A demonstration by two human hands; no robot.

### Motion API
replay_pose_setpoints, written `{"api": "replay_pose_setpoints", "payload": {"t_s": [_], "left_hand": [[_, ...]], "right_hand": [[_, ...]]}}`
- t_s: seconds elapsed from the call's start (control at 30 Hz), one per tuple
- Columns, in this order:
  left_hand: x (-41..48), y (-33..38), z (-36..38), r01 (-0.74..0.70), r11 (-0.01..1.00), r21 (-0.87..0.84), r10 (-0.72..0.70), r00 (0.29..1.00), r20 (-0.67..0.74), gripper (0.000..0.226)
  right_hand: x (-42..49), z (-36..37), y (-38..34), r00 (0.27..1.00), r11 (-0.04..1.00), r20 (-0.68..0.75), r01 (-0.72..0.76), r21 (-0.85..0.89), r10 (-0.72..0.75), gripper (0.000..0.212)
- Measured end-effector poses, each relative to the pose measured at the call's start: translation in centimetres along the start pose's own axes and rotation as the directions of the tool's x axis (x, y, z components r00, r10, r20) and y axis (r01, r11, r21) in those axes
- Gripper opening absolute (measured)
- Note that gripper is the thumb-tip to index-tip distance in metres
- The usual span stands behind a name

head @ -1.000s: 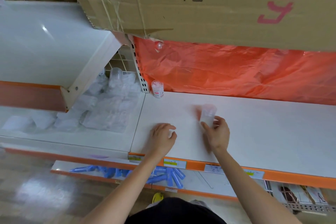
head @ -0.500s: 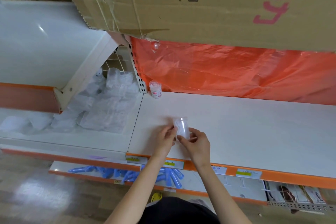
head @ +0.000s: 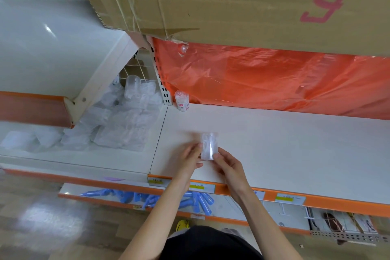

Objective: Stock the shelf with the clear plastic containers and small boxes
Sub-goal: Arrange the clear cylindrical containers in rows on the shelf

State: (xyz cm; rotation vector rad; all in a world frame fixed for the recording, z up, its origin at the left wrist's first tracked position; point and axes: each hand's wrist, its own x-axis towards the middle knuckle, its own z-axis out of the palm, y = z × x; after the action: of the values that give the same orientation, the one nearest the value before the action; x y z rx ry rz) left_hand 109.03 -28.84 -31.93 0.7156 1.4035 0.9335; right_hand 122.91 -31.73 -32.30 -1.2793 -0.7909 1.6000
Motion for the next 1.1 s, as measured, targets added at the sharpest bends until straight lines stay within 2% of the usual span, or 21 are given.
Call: {"api": "replay_pose_setpoints", "payload": {"t_s": [0.1,0.23,0.3,0.43,0.5,0.83,1.0,1.1], "left_hand": [[-0.4,0.0,0.1,0.014,1.000,0.001,-0.014,1.000,-0.011,0.030],[-1.0,0.2,0.5,0.025,1.000,0.005,-0.025,0.999,0.019,0.032],[-0.9,0.3,0.6,0.006,1.000,0.013,-0.006,1.000,0.015,0.028],[-0.6,0.5,0.0,-0.041,0.999,-0.017,0.041,0.999,-0.028,0.033],[-0.5,0.4,-0.3,-0.040,0.999,-0.019,0.040,0.999,-0.025,0.028],[-0.5,-0.1,-1.0,0.007,0.998,-0.060,-0.001,0.996,0.091,0.041],[-1.0,0.8,-0.8,-0.092,0.995,0.032,0.087,0.989,0.119,0.016],[-1.0,0.6,-1.0,-0.104,0.994,0.024,0.100,0.988,0.119,0.025]], "right_hand": [[-0.3,0.3,-0.4,1.000,0.998,-0.009,0.011,0.054,-0.011,0.023],[0.3,0.8,0.4,0.982,1.000,-0.189,0.023,0.015,-0.020,0.030],[0.5,1.2,0.7,0.975,0.999,-0.222,0.029,-0.014,-0.032,0.033],[0.4,1.0,0.3,0.978,0.997,-0.198,0.073,-0.006,-0.073,0.021],[0.3,0.7,0.2,0.983,0.997,-0.170,0.076,0.003,-0.075,0.016],[-0.4,1.1,-0.1,0.998,0.998,-0.052,0.024,0.055,-0.022,0.019],[-0.4,1.4,-0.1,0.994,0.998,-0.097,0.057,0.039,-0.053,0.024],[-0.4,1.3,-0.2,0.995,0.998,-0.085,0.059,0.033,-0.056,0.024]]}}
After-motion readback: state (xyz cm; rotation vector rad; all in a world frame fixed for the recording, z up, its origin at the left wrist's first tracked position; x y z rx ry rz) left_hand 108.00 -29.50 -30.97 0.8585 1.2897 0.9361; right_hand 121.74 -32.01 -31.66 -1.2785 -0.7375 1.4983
